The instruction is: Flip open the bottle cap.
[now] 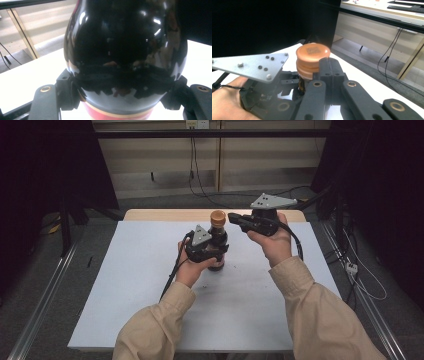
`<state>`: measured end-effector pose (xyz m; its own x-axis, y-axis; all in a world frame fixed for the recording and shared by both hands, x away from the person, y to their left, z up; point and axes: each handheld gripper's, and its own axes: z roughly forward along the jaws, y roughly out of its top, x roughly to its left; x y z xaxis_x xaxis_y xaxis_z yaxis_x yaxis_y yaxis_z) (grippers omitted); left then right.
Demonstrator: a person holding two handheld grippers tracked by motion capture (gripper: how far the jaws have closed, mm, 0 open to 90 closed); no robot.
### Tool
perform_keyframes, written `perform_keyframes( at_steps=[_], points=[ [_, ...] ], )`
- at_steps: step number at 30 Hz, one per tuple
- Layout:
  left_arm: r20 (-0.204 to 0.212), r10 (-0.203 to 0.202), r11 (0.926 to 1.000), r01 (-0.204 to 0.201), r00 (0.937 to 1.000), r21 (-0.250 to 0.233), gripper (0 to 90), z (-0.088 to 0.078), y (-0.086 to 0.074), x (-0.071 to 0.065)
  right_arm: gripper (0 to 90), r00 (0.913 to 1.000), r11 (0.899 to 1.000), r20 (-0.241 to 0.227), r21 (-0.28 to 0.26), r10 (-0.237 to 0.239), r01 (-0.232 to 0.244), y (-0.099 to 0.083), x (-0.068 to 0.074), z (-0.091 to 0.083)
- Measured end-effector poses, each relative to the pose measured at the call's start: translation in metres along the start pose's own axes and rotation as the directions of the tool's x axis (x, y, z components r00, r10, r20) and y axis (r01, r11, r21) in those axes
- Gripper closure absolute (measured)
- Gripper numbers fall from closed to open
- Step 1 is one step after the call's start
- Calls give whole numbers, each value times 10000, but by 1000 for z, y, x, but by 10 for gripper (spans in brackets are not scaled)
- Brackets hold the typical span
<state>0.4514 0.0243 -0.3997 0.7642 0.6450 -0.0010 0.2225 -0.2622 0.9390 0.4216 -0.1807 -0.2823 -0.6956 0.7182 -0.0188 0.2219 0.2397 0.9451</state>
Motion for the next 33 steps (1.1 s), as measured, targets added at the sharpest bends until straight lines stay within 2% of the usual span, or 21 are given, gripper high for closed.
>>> perform_keyframes(
  at_steps=[10,14,23,33],
  points=[
    [-95,-3,10000,2,10000,-93,303,-1,-2,1,900,9998,9997,-142,202,-146,148,-2,6,6],
    [-44,-98,9999,98,9999,-94,303,-1,-2,1,900,9998,9994,-130,289,-172,176,-3,6,7],
    [-47,-48,9999,47,10000,-118,302,-1,-2,0,900,9997,9985,-123,499,-196,202,-6,5,9],
    [-97,-141,9997,139,9999,-209,303,-2,-4,1,900,9998,9993,-149,360,-102,108,-5,5,12]
  ],
)
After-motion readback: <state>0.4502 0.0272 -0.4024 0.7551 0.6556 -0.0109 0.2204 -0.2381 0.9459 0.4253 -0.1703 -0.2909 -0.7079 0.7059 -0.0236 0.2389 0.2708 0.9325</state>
